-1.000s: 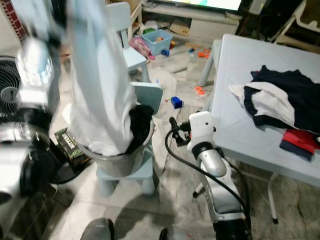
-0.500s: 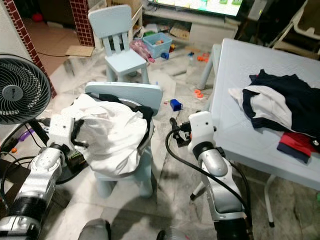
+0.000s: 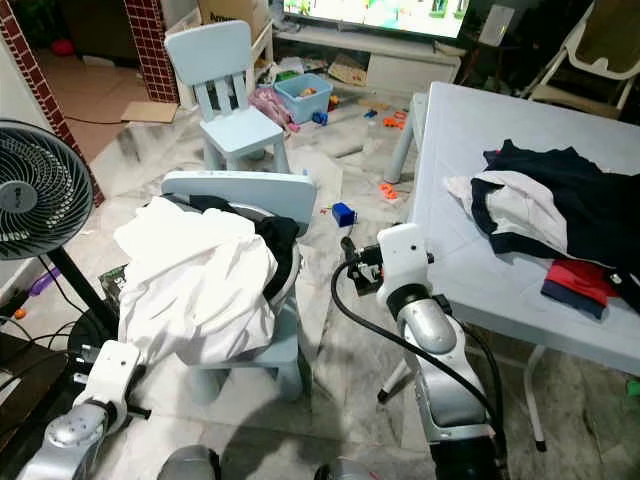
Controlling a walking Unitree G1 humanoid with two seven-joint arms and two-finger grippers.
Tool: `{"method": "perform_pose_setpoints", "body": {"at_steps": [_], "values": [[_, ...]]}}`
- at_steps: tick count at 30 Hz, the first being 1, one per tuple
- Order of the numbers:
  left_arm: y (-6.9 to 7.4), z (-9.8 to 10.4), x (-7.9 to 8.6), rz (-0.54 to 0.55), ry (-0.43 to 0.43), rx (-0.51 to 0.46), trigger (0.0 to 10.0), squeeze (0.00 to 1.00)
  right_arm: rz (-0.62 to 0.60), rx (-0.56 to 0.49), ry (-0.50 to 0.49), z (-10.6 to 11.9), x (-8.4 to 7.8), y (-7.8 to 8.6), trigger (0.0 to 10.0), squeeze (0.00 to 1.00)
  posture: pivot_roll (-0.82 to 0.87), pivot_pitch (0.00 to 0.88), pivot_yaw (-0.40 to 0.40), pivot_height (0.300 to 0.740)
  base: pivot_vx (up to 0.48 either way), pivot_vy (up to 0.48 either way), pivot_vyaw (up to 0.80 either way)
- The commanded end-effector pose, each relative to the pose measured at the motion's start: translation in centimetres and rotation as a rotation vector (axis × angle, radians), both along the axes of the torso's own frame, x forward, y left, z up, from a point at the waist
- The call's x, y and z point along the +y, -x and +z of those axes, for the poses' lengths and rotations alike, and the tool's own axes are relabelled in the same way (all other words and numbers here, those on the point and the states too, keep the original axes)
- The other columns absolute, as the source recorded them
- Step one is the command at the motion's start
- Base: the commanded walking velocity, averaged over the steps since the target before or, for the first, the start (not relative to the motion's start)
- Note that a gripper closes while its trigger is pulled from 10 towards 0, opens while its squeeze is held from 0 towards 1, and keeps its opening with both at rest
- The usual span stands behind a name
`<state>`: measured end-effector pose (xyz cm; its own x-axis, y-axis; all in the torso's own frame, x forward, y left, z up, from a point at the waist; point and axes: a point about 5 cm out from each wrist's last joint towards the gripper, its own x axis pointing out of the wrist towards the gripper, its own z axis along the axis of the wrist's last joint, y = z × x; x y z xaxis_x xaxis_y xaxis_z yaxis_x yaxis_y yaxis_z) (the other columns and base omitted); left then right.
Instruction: Hang hanger
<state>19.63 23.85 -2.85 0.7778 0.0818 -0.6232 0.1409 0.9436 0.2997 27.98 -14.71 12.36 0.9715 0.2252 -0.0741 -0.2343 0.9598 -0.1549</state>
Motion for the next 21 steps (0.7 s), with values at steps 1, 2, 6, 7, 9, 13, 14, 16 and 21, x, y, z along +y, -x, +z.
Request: {"method": "perform_pose_setpoints", "body": {"at_steps": [1,2,6,7,9,13,14,16,21], "values": [[0.1,0.0,0.5,0.014,-0.028,-0.018,0.2,0.0,-0.004,0.008,0.01,-0.1,-0.2,-0.2,10.0,0.0,0.02,0.0,-0.075,0.74,0.0,0.0,0.0],[0.1,0.0,0.5,0.014,-0.028,-0.018,0.2,0.0,-0.004,0.008,0.01,-0.1,-0.2,-0.2,10.0,0.0,0.02,0.0,-0.075,0.74,0.0,0.0,0.0],[-1.4,1.4,1.1,0.043,-0.04,-0.088,10.0,0.15,0.002,0.015,0.012,-0.4,0.0,0.1,10.0,0.0,0.02,0.0,-0.079,0.74,0.0,0.0,0.0],[-1.7,1.6,1.2,0.046,-0.044,-0.1,10.0,0.34,0.002,0.015,0.012,-0.4,0.0,0.1,10.0,0.0,0.02,0.0,-0.079,0.74,0.0,0.0,0.0],[-2.1,2.0,1.3,0.048,-0.046,-0.126,10.0,1.0,0.003,0.015,0.013,-0.3,0.0,0.1,10.0,0.0,0.02,0.0,-0.079,0.74,0.0,0.0,0.0],[-3.6,3.7,1.4,0.036,-0.089,-0.236,10.0,1.0,0.001,0.014,0.014,-0.3,0.0,0.0,10.0,0.0,0.02,0.0,-0.082,0.74,0.0,0.0,0.0],[-3.6,3.7,1.4,0.036,-0.089,-0.236,10.0,1.0,0.001,0.014,0.014,-0.3,0.0,0.0,10.0,0.0,0.02,0.0,-0.082,0.74,0.0,0.0,0.0],[-4.8,5.6,1.3,0.025,-0.136,-0.352,10.0,1.0,0.003,0.014,0.014,-0.3,0.0,-0.1,10.0,0.0,0.03,0.0,-0.084,0.74,0.0,0.0,0.0],[-5.2,6.9,0.7,-0.008,-0.195,-0.451,10.0,1.0,0.005,0.015,0.015,-0.3,0.1,0.0,10.0,0.0,0.03,0.0,-0.082,0.74,0.0,0.0,0.0]]}}
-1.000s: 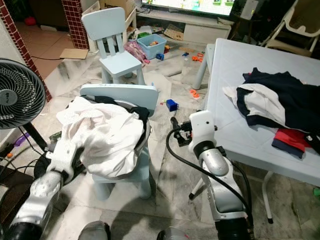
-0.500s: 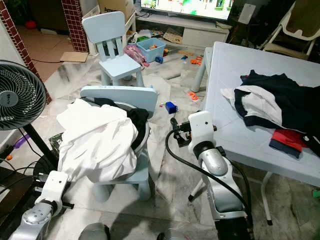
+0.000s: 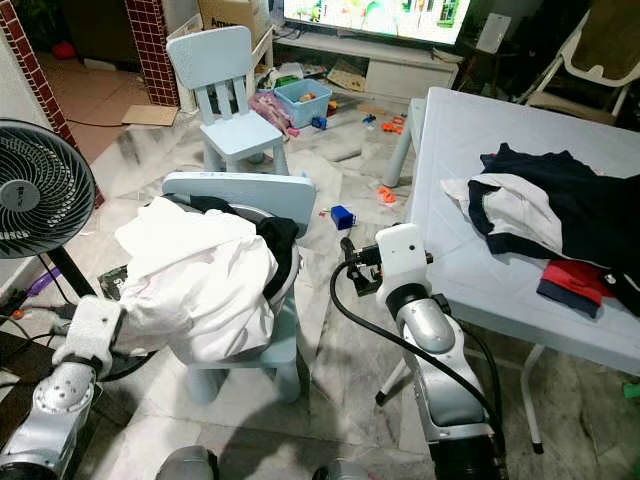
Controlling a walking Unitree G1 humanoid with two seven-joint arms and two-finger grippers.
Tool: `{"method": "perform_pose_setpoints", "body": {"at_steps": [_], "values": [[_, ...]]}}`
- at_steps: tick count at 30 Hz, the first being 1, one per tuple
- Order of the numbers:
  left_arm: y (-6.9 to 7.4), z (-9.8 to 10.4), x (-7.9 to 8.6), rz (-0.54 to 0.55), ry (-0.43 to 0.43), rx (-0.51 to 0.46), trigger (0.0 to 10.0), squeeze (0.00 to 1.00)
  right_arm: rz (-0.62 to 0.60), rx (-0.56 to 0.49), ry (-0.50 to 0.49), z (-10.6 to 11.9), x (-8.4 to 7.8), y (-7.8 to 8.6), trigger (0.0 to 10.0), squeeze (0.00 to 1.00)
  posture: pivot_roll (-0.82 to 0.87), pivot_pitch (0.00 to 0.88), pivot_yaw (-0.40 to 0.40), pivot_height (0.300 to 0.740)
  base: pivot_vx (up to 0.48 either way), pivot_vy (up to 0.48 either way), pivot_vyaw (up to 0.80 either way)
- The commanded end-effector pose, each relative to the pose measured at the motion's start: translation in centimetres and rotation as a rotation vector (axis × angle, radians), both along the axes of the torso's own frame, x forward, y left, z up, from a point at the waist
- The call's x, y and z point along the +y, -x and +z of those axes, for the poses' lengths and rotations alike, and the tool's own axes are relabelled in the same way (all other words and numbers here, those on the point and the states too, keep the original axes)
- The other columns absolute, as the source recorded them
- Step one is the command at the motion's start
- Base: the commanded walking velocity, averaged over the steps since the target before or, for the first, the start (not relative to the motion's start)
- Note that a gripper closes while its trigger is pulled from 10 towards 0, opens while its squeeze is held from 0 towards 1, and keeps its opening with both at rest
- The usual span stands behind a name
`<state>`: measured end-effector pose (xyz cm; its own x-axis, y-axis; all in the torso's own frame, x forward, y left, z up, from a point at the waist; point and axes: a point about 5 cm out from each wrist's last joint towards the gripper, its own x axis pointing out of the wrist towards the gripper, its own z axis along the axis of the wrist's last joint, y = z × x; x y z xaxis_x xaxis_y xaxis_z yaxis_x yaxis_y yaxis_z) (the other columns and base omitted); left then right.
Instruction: Hang hanger
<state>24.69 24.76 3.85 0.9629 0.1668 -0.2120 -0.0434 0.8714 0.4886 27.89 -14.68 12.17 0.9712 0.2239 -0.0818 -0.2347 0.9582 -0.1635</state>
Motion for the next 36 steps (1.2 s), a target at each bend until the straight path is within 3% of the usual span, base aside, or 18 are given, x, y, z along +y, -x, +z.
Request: {"method": "perform_pose_setpoints", "body": {"at_steps": [1,4,7,14,17,20,22,28,36], "values": [[0.0,0.7,-0.5,-0.03,-0.043,-0.056,10.0,1.0,0.005,0.009,0.004,-0.1,0.1,-0.1,10.0,0.0,0.03,0.0,-0.082,0.74,0.0,0.0,0.0],[0.1,1.4,-0.6,-0.021,-0.052,-0.111,10.0,1.0,0.002,0.01,0.004,-0.2,0.0,-0.1,10.0,0.0,0.03,0.0,-0.082,0.74,0.0,0.0,0.0],[-1.0,2.5,0.0,0.021,-0.013,-0.145,10.0,1.0,0.003,0.013,0.006,-0.2,-0.1,0.1,10.0,0.0,0.02,0.01,-0.087,0.74,0.0,0.0,0.0],[-2.8,3.4,0.9,0.073,0.1,-0.123,10.0,1.0,0.002,0.023,0.014,-0.2,-0.5,0.7,10.0,0.0,0.0,0.042,-0.096,0.74,0.0,0.0,0.0],[-4.3,3.4,0.5,0.037,0.167,-0.079,10.0,1.0,0.01,0.045,0.031,-0.3,-0.8,1.7,10.0,0.0,-0.03,0.062,-0.104,0.74,0.0,0.0,0.0],[-5.0,3.3,0.1,0.002,0.183,-0.063,10.0,1.0,0.011,0.049,0.045,-0.2,-1.1,2.2,10.0,0.0,-0.06,0.075,-0.107,0.74,0.0,0.0,0.0],[-5.9,3.1,-0.6,-0.044,0.213,-0.028,10.0,1.0,0.008,0.048,0.084,0.3,-2.1,2.9,10.0,0.0,-0.1,0.091,-0.111,0.74,0.0,0.0,0.0],[-7.2,2.3,-0.6,-0.041,0.247,0.056,10.0,1.0,-0.009,0.074,0.122,0.9,-3.5,4.1,10.0,0.0,-0.17,0.119,-0.128,0.74,0.0,0.0,0.0],[-7.8,1.6,-0.6,-0.02,0.247,0.121,10.0,1.0,0.013,0.109,0.154,1.4,-3.9,5.4,10.0,0.0,-0.22,0.131,-0.16,0.74,0.0,0.0,0.0]]}}
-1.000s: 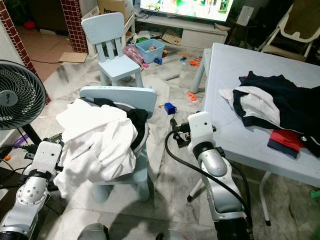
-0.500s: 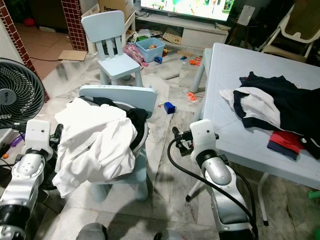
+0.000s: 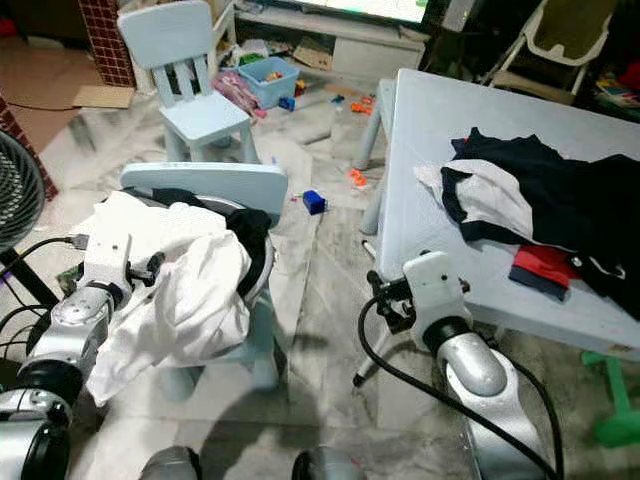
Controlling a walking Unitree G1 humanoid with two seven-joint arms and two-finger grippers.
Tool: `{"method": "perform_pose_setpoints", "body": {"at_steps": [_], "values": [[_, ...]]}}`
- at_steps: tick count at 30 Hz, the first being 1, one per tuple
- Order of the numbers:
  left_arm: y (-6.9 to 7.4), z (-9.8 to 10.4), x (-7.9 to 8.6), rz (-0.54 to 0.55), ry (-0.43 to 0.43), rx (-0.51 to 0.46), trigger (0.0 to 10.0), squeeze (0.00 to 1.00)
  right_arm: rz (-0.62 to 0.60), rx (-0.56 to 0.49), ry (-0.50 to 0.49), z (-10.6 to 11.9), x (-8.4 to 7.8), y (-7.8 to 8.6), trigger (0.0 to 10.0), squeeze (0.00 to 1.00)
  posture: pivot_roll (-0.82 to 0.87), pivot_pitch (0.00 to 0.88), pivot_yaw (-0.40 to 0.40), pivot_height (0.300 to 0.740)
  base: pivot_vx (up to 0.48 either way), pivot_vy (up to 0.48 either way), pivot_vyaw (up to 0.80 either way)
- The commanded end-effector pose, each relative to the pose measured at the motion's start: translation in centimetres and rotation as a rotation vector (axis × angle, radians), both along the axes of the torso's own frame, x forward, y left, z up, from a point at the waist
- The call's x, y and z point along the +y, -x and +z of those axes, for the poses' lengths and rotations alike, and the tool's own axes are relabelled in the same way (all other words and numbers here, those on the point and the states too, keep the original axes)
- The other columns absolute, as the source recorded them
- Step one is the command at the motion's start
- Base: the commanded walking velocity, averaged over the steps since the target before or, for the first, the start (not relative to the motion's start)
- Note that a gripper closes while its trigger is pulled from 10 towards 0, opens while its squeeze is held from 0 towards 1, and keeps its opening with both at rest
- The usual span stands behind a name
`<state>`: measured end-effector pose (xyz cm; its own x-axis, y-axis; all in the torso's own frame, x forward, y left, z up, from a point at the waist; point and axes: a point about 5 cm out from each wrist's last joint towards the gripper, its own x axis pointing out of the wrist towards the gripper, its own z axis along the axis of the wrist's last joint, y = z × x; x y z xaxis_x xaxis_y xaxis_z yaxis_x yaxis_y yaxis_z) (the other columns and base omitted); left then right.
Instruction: Hang hanger
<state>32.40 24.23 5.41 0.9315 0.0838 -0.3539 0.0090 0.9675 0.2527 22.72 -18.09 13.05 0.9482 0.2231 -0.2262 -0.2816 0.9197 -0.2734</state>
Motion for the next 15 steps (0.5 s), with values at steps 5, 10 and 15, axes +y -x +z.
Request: {"method": "perform_pose_setpoints", "body": {"at_steps": [5,10,15], "values": [[0.03,-0.61,-0.29,-0.021,-0.011,0.032,0.0,1.0,-0.004,0.007,0.023,0.82,-0.94,0.42,10.0,0.0,-0.24,0.137,-0.177,0.74,0.0,0.0,0.0],[0.06,-0.73,-0.28,-0.012,-0.006,0.032,0.0,0.0,0.0,0.018,0.029,0.89,-1.02,0.66,10.0,0.0,-0.25,0.137,-0.182,0.74,0.0,0.0,0.0],[0.01,-0.65,0.03,0.008,-0.003,0.024,0.0,0.0,0.01,0.036,0.033,0.82,-0.89,0.98,10.0,0.0,-0.25,0.138,-0.184,0.74,0.0,0.0,0.0]]}}
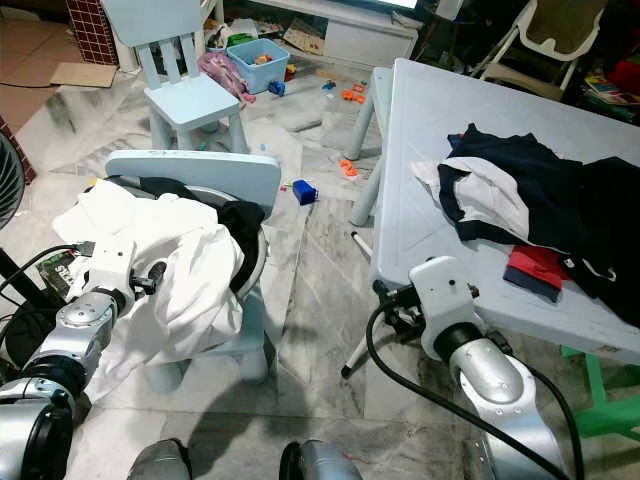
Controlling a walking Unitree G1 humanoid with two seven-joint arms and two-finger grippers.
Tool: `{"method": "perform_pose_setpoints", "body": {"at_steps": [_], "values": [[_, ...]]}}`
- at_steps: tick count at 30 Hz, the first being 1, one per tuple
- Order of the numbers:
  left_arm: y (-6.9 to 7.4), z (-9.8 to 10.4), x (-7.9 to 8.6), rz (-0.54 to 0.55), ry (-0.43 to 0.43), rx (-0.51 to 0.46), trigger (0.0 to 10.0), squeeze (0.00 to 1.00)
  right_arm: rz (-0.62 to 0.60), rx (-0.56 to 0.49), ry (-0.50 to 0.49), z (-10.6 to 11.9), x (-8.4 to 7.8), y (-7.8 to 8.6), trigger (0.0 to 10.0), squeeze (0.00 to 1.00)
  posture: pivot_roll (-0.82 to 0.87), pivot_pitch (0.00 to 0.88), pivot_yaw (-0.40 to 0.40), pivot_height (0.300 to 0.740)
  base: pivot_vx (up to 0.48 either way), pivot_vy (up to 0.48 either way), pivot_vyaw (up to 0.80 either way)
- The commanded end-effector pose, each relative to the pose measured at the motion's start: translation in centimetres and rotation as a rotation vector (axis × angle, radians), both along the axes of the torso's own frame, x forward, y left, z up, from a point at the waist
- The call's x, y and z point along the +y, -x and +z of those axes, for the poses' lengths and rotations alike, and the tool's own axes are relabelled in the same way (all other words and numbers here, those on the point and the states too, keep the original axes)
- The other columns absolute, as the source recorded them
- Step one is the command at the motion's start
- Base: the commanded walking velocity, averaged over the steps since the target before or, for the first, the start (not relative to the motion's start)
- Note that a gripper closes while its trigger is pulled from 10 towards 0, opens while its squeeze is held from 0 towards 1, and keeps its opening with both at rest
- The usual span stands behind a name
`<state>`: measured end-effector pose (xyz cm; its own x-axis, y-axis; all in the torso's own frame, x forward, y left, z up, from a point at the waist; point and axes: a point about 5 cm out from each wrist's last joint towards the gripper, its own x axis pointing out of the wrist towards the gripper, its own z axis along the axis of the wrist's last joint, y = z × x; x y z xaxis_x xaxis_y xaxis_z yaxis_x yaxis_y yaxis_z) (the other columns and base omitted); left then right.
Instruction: Hang hanger
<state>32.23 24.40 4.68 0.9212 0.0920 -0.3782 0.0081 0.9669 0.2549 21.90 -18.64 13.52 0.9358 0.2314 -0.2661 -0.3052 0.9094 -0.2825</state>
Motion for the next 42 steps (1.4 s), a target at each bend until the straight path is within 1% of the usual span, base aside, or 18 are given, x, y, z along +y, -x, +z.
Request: {"method": "perform_pose_setpoints", "body": {"at_steps": [1,9,16,17,18,22,26,34,36,42], "values": [[-0.2,0.1,0.0,0.003,-0.002,-0.007,0.0,0.0,-0.003,0.001,0.011,0.3,-0.3,0.2,10.0,0.0,-0.25,0.138,-0.184,0.74,0.0,0.0,0.0],[-0.3,0.5,0.5,0.035,0.008,-0.021,0.0,0.0,0.005,0.007,0.009,0.3,-0.2,-0.1,10.0,0.0,-0.24,0.134,-0.187,0.74,0.0,0.0,0.0],[0.0,0.2,0.8,0.051,0.012,-0.022,0.0,0.0,0.021,0.026,-0.022,0.1,0.2,-0.1,10.0,0.0,-0.23,0.129,-0.184,0.74,0.0,0.0,0.0],[0.0,0.2,0.8,0.054,0.014,-0.023,0.0,0.0,0.059,0.044,-0.055,0.0,0.6,0.1,10.0,0.0,-0.23,0.129,-0.184,0.74,0.0,0.0,0.0],[0.1,0.2,0.8,0.055,0.014,-0.024,0.0,0.0,0.083,0.051,-0.068,0.1,0.9,0.3,10.0,0.0,-0.23,0.129,-0.184,0.74,0.0,0.0,0.0],[0.0,0.3,0.9,0.056,0.015,-0.028,0.0,0.0,0.154,0.081,-0.107,0.0,1.7,0.7,10.0,0.0,-0.23,0.127,-0.183,0.74,0.0,0.0,0.0],[-0.1,0.4,1.0,0.06,0.014,-0.036,0.0,0.0,0.2,0.106,-0.126,-0.2,2.2,1.1,10.0,0.0,-0.22,0.126,-0.181,0.74,0.0,0.0,0.0],[-0.2,0.9,1.3,0.073,0.019,-0.066,0.0,0.0,0.205,0.117,-0.122,-0.5,2.5,1.1,10.0,0.0,-0.21,0.121,-0.174,0.74,0.0,0.0,0.0],[-0.2,1.1,1.7,0.105,0.025,-0.08,0.0,0.0,0.192,0.124,-0.112,-0.7,2.3,1.0,10.0,0.0,-0.21,0.118,-0.173,0.74,0.0,0.0,0.0],[-0.3,1.4,2.1,0.125,0.035,-0.102,0.0,0.0,0.183,0.122,-0.109,-0.9,2.4,0.7,10.0,0.0,-0.2,0.114,-0.168,0.74,0.0,0.0,0.0]]}}
